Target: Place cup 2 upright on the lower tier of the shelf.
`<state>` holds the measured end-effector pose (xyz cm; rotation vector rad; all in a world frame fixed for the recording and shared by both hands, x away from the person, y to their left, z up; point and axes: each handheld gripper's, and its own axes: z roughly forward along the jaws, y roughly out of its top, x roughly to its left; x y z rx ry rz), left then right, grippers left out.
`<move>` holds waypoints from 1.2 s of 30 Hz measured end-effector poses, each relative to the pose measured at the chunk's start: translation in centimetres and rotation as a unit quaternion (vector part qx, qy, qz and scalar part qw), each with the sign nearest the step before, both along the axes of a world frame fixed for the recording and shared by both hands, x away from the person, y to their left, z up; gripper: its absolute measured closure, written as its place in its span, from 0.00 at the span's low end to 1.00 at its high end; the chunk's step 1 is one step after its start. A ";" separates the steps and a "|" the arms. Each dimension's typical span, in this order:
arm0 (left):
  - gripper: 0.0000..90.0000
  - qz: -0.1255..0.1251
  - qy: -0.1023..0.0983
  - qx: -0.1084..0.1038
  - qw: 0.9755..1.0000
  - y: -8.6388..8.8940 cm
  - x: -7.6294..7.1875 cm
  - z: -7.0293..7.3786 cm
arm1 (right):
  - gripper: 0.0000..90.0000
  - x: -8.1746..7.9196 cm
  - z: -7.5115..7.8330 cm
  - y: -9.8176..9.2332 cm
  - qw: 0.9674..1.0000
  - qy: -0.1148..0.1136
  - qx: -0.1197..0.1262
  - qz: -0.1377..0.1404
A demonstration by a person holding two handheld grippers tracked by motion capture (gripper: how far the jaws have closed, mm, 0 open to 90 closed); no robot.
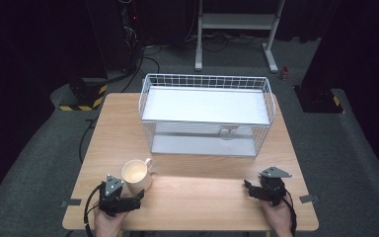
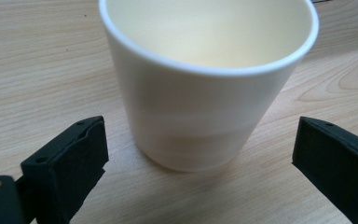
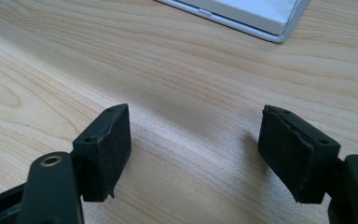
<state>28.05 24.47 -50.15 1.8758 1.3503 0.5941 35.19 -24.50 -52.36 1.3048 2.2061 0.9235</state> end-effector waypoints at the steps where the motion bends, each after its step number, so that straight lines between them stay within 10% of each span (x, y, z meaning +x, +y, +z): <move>1: 0.04 -0.001 0.001 0.000 1.000 -0.1 0.1 0.0 | 0.28 0.0 0.0 0.0 1.000 -0.001 0.000 0.001; 36: 0.05 0.006 -0.030 -0.007 1.000 -1.3 3.6 1.1 | 0.28 0.0 0.0 0.0 1.000 0.000 0.000 -0.001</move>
